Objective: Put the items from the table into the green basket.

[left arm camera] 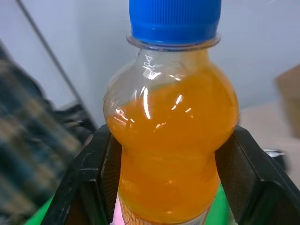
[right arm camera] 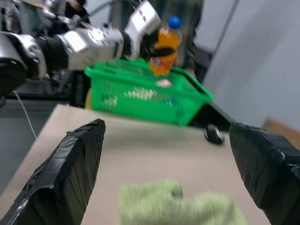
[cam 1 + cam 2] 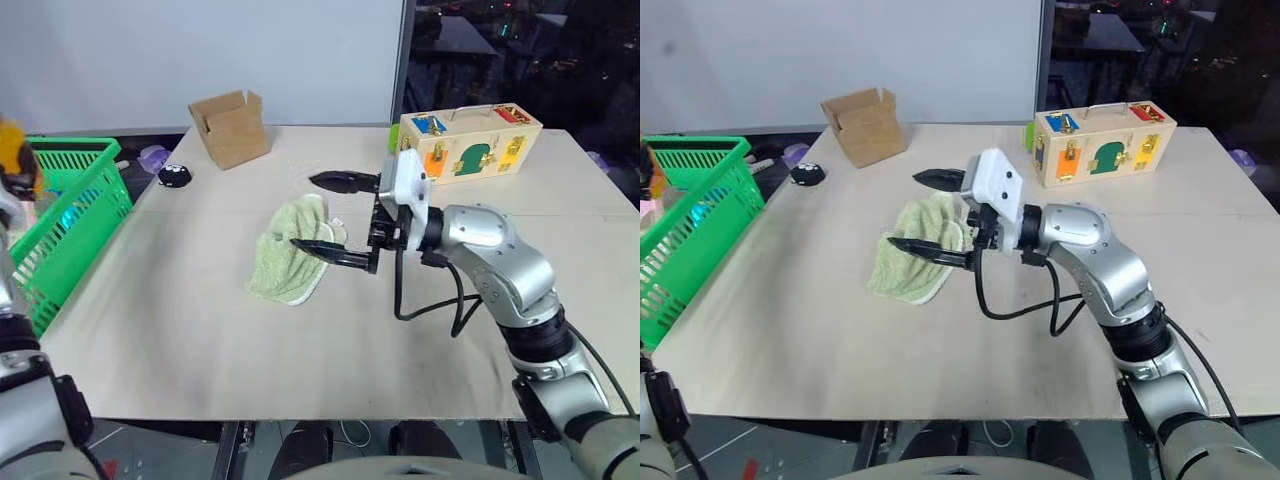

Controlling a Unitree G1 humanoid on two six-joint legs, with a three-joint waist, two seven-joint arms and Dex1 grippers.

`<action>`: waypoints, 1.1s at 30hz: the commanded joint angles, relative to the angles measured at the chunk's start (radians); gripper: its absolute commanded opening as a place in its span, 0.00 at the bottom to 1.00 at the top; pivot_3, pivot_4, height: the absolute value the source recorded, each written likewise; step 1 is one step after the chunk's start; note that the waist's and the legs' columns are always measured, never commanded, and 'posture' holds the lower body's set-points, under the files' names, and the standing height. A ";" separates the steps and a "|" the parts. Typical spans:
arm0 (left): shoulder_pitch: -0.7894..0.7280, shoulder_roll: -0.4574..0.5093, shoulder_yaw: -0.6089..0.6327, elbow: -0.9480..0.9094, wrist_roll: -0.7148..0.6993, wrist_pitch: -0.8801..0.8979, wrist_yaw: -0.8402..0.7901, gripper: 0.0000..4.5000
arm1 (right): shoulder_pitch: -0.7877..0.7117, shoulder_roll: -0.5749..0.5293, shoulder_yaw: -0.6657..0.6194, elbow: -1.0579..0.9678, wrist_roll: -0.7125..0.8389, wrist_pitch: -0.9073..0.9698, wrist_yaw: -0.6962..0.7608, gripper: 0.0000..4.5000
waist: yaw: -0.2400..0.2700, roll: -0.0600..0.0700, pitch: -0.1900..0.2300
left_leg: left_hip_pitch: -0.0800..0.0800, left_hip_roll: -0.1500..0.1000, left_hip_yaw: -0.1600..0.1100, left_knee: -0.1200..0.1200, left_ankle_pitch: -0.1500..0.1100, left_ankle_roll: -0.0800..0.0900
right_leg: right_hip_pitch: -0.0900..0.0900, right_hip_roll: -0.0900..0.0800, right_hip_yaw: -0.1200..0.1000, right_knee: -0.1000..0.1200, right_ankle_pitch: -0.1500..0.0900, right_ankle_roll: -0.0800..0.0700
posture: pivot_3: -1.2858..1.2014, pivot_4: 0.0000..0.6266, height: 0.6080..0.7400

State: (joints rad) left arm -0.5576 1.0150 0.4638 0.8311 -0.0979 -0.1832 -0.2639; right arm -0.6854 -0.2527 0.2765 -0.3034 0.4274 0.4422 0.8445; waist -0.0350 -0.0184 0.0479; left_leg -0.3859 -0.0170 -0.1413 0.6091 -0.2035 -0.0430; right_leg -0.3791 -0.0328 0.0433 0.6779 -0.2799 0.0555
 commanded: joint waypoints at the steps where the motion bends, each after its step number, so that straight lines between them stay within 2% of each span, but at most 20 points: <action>1: -0.038 0.060 0.017 0.084 0.009 -0.077 0.034 0.59 | -0.026 0.006 -0.008 0.002 0.002 -0.037 0.019 1.00 | 0.001 0.000 0.000 | 0.000 0.000 0.000 0.000 0.000 0.000 | 0.000 0.000 0.000 0.000 0.000 0.000 | 0.53 0.00 1.00; 11: -0.022 0.090 0.014 0.244 -0.008 -0.104 0.053 0.59 | -0.043 0.021 -0.011 0.011 0.009 -0.036 0.039 1.00 | 0.001 -0.007 -0.004 | 0.000 0.000 -0.002 0.000 0.000 0.000 | 0.000 0.000 -0.002 0.000 0.000 0.000 | 0.54 0.00 1.00; 14: -0.010 0.091 0.048 0.261 -0.045 -0.082 0.054 0.83 | -0.040 0.020 -0.015 0.008 0.009 -0.033 0.041 1.00 | -0.002 -0.007 -0.004 | 0.000 0.000 -0.002 0.000 0.000 0.000 | 0.000 0.000 -0.002 0.000 0.000 0.000 | 0.53 0.00 1.00; 15: -0.008 0.089 0.057 0.261 -0.056 -0.081 0.058 0.94 | -0.038 0.019 -0.017 0.005 0.011 -0.031 0.041 1.00 | -0.003 -0.006 -0.004 | 0.000 0.000 -0.002 0.000 0.000 0.000 | 0.000 0.000 -0.002 0.001 0.000 0.000 | 0.53 0.00 1.00; 16: -0.009 0.086 0.065 0.255 -0.065 -0.082 0.067 0.99 | -0.035 0.019 -0.018 0.004 0.013 -0.030 0.041 1.00 | -0.004 -0.006 -0.004 | 0.001 0.000 -0.002 0.000 0.000 0.000 | 0.000 0.000 -0.002 0.001 0.000 0.000 | 0.53 0.00 1.00; 19: -0.034 0.063 0.072 0.207 -0.084 -0.091 0.079 0.99 | -0.035 0.022 -0.020 0.006 0.017 -0.024 0.037 1.00 | -0.005 -0.006 -0.003 | 0.001 0.000 -0.002 0.000 0.000 0.000 | 0.000 0.000 -0.002 0.001 0.000 0.000 | 0.52 0.00 1.00; 25: -0.099 -0.060 0.016 -0.024 -0.141 -0.044 -0.018 0.99 | -0.037 0.027 -0.030 0.013 0.026 0.000 0.025 1.00 | 0.007 -0.007 -0.004 | 0.001 0.000 -0.002 0.001 0.001 -0.001 | 0.002 0.000 -0.003 0.001 0.000 0.000 | 0.52 0.00 1.00; 33: -0.019 -0.305 -0.091 -0.470 -0.265 0.172 -0.142 0.99 | 0.015 -0.013 -0.061 -0.006 -0.021 0.013 -0.059 1.00 | -0.012 -0.010 -0.007 | 0.001 0.000 -0.001 0.001 0.001 -0.001 | 0.002 -0.001 0.000 0.001 0.000 0.000 | 0.51 0.00 1.00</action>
State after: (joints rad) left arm -0.5787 0.7142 0.3818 0.4700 -0.3287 -0.0390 -0.3827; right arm -0.6747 -0.2527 0.2622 -0.2843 0.4180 0.4552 0.8163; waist -0.0472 -0.0287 0.0412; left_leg -0.3854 -0.0169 -0.1425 0.6104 -0.2029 -0.0438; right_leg -0.3775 -0.0334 0.0431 0.6790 -0.2794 0.0550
